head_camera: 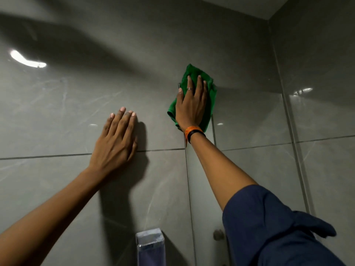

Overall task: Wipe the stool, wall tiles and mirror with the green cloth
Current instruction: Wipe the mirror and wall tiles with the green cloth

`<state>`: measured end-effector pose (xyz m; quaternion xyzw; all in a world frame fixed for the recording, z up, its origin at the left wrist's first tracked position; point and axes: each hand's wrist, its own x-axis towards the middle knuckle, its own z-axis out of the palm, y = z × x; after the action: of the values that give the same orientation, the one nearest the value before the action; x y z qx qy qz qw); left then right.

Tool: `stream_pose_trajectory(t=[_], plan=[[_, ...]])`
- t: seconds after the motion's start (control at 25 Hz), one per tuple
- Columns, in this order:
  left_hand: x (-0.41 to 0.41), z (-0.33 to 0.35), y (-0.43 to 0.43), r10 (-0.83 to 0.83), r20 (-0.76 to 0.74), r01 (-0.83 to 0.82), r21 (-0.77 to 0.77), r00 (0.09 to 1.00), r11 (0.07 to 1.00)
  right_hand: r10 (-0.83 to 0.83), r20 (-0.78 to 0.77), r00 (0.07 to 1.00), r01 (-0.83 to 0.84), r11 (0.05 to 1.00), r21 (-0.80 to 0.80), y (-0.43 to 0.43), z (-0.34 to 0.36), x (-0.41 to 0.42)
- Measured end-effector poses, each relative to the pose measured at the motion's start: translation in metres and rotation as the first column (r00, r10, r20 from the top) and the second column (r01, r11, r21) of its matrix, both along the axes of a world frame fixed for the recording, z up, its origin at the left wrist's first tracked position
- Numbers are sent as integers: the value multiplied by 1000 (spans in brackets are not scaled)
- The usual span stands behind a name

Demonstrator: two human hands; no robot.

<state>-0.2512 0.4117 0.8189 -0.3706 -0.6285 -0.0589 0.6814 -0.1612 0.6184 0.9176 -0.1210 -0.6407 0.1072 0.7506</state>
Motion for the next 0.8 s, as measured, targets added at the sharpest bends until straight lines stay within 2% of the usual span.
stream_pose_trajectory(t=[0.12,0.24,0.36,0.52,0.64,0.72,0.8], plan=[[2,9,-23,50,5,-50,-3,999,999,142,-21,990,-141,989,54,-20,15,4],[8,13,-52,100,13,-101,21,995,995,327,-11,945,-322,937,138,-56,19,4],[24,12,-87,157,39,-159,39,987,987,419,11,908,-412,889,198,-100,2,0],[37,0,-145,233,105,-239,49,967,970,482,117,868,-496,836,236,-161,-52,-14],[39,-23,-181,257,174,-268,44,951,963,624,130,771,-637,758,142,-202,-94,-16],[36,-44,-201,251,223,-265,33,942,964,626,166,762,-645,756,109,-223,-126,-18],[36,-69,-217,237,261,-249,16,936,968,573,260,778,-619,770,157,-239,-161,-19]])
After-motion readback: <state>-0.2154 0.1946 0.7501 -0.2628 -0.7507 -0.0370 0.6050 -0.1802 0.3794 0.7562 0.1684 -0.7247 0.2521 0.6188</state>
